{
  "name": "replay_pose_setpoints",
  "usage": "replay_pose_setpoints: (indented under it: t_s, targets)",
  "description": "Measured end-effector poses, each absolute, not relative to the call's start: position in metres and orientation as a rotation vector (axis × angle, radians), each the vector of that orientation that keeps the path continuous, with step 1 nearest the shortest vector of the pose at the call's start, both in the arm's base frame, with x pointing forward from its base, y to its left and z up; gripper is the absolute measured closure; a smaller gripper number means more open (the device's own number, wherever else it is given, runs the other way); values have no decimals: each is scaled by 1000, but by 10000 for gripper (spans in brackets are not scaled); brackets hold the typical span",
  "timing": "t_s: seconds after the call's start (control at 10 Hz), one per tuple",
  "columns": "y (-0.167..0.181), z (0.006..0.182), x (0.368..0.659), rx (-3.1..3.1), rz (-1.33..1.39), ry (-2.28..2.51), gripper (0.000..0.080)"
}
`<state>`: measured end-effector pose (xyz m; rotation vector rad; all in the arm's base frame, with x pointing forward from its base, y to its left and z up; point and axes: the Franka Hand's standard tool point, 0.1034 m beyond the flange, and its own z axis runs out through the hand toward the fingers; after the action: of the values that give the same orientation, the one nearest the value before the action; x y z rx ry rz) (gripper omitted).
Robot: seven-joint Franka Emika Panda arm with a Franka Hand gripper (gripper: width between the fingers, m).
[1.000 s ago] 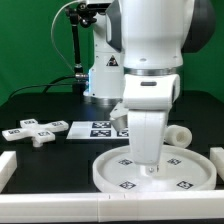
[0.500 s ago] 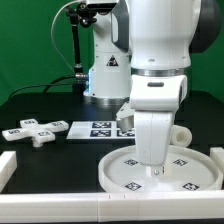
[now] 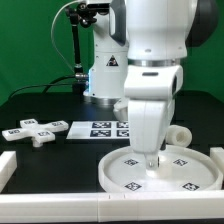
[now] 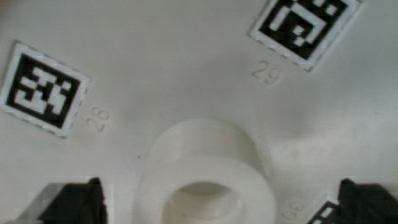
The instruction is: Assemble round table
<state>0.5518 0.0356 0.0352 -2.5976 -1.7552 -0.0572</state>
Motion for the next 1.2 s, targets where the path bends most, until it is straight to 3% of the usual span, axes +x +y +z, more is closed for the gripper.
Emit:
replay_pose_setpoints:
  t_s: [0.3,0.6,0.9,1.2]
  targets:
    - [49,53,528,-2768,-116,-1499,150]
    - [51,49,520,-2808,-94,-1403,150]
    - [59,50,515,-2997,-90,-881,150]
    - [92,52,498,-3090,-63,-239,150]
